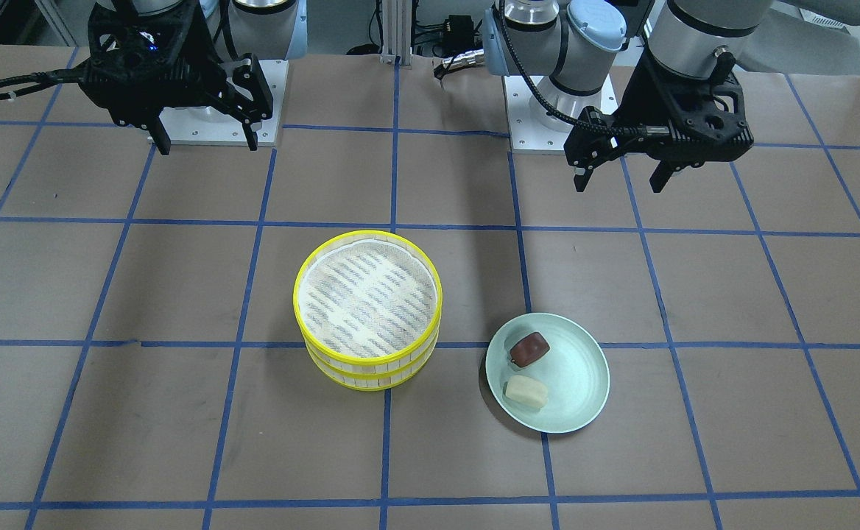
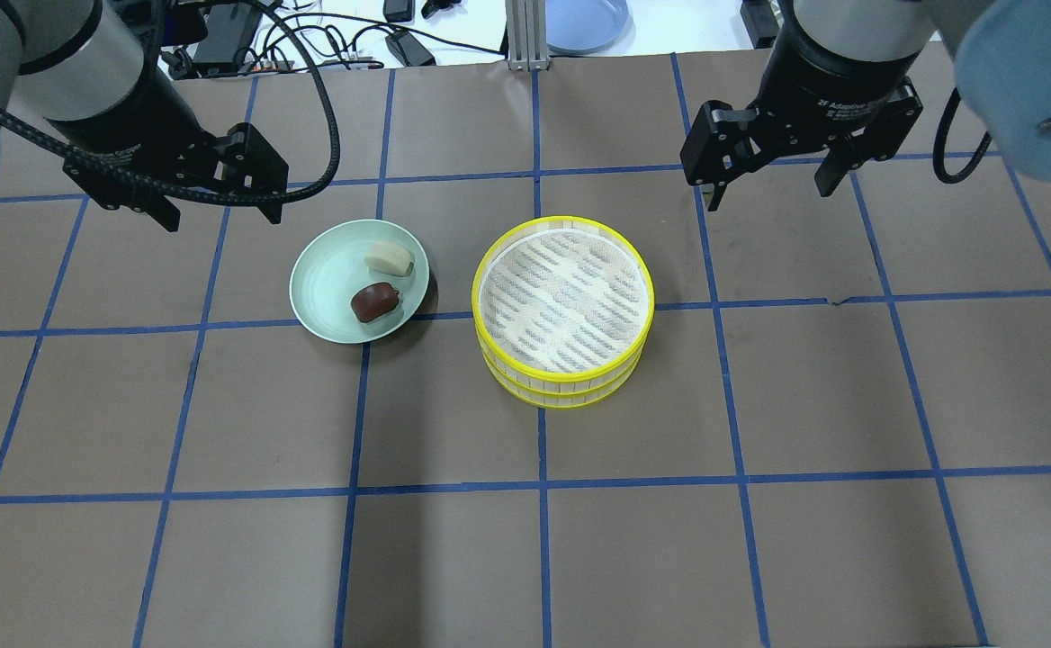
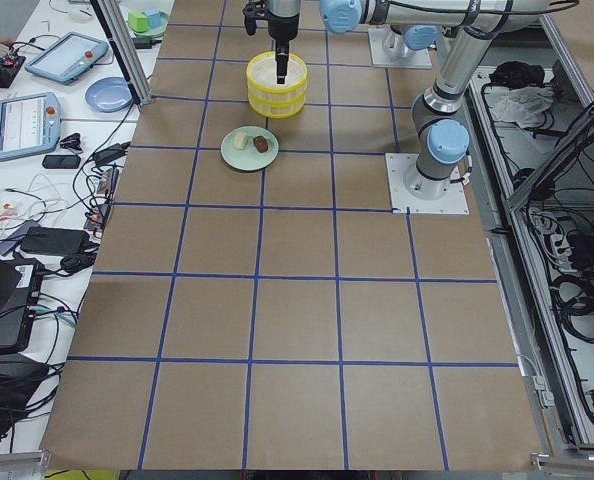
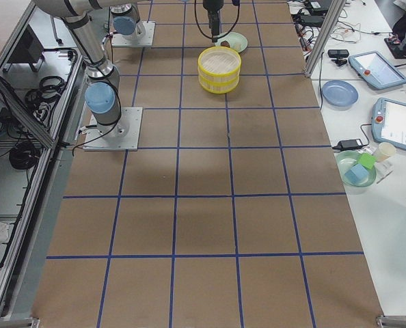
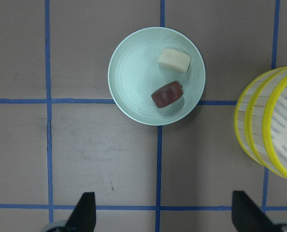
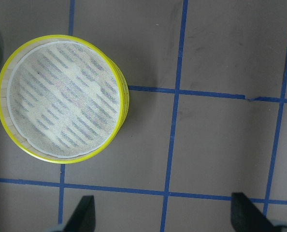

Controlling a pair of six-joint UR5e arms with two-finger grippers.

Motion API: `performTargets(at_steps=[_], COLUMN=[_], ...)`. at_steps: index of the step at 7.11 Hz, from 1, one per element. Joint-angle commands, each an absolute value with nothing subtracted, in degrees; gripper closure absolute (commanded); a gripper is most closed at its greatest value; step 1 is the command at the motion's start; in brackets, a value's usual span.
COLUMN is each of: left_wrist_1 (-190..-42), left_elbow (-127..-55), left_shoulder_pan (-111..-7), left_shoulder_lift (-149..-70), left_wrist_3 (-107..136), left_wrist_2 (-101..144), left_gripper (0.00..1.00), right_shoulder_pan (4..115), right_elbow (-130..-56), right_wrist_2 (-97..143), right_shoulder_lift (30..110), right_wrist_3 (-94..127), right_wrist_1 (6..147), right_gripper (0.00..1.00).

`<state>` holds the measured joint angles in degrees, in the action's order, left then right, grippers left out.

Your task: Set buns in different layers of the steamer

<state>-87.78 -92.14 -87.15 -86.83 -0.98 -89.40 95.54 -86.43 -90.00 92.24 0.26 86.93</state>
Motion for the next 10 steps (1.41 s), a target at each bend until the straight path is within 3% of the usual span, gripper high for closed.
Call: performTargets(at_steps=[1, 10], left_wrist_1=[-87.5, -87.0], left_elbow=[-92.7, -92.9], left_shoulder_pan=[-86.9, -85.9], left_shoulder_lift=[-87.6, -88.6], left_wrist_3=[-0.9, -4.2], left_wrist_2=[-89.2, -89.0], left_gripper=[0.00, 0.00], right_shoulder_pan=[95.5, 95.5], right_elbow=[-86.5, -89.1], right_wrist_2=[-90.0, -90.0], right_shoulder_lift=[92.3, 93.6], right_wrist_3=[0.3, 0.4], right_wrist_1=[86.9, 86.9], right_gripper=[0.00, 0.00])
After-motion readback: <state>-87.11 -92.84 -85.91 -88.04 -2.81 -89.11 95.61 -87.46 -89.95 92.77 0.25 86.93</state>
